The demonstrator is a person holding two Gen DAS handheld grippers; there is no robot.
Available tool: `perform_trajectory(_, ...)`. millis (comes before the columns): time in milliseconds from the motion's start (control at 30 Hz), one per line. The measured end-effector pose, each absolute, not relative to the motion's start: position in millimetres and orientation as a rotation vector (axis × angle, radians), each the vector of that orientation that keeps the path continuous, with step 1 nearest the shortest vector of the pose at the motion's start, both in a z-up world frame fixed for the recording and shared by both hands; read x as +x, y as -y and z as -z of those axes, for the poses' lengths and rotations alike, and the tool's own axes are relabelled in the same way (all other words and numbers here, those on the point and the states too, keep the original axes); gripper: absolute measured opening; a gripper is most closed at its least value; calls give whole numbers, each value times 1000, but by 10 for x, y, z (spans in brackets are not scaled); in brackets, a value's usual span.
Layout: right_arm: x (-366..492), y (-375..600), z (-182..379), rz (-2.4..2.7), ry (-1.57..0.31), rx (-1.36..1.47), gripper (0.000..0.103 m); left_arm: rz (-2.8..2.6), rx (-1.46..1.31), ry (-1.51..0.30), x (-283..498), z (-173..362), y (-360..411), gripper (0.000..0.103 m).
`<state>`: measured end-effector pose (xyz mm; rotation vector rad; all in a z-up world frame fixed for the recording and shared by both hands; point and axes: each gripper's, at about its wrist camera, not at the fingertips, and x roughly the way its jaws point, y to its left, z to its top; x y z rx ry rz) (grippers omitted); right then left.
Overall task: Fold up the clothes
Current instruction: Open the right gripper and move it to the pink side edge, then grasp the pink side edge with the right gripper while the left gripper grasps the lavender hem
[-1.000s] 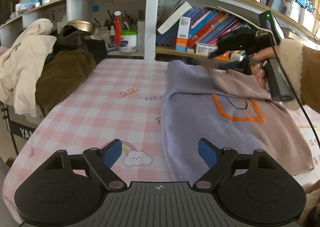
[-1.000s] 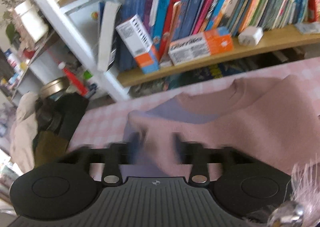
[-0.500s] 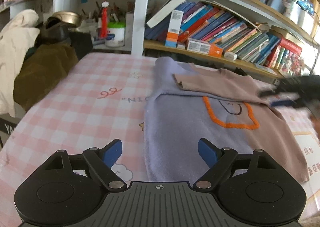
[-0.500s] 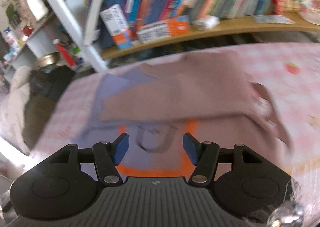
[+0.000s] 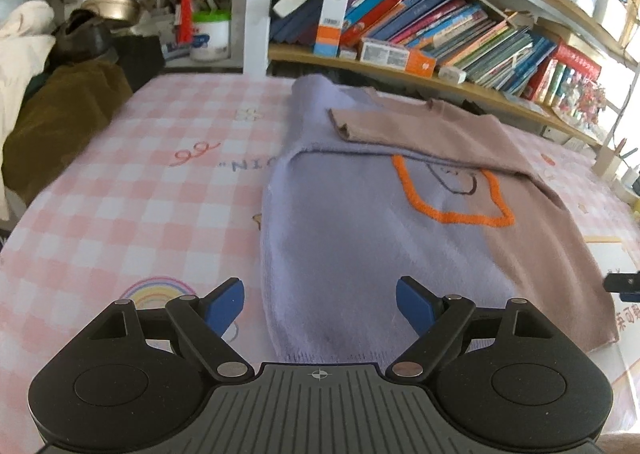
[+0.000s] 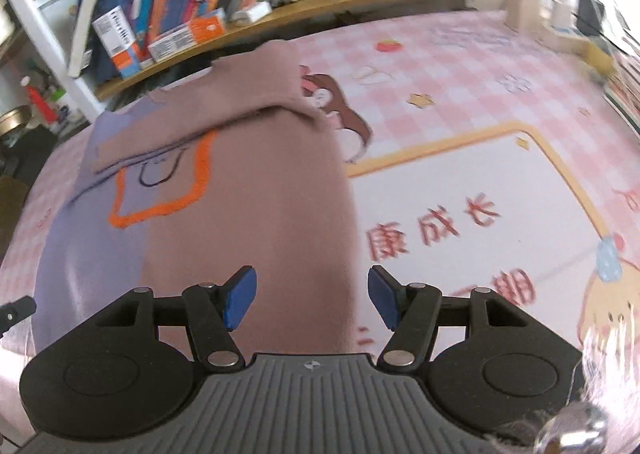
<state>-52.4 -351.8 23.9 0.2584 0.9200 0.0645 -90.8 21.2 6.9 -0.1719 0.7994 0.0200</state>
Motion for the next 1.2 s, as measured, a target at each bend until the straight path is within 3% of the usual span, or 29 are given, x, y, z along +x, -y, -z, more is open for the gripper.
perform_trajectory(167, -614, 3581, -217, -59, -935, 288, 59, -55, -225, -824, -939, -19, -293, 86)
perform_trajectory(533, -711, 3677, -159, -71, -959, 303, 43, -59, -239, -822, -1007, 9, -357, 83)
perform_trajectory(633, -727, 3689, -136, -80, -964, 305, 39, -47, -229, -831, -995, 28, -365, 71)
perform_trajectory(700, -723, 3693, -124, -79, -967, 303, 38, -40, -222, -840, -985, 43, -370, 57)
perform_trajectory(933, -658, 3697, -99, -88, -966, 317, 24, -37, -266, -869, -958, 118, -408, 40)
perform_trajectory(1100, -575, 3668, -83, -115, -975, 317, 12, -21, -329, -872, -888, 141, -452, 15)
perform_trajectory(1200, -558, 3643, -129, -151, -963, 329, 11, -15, -323, -843, -877, 75, -421, 10)
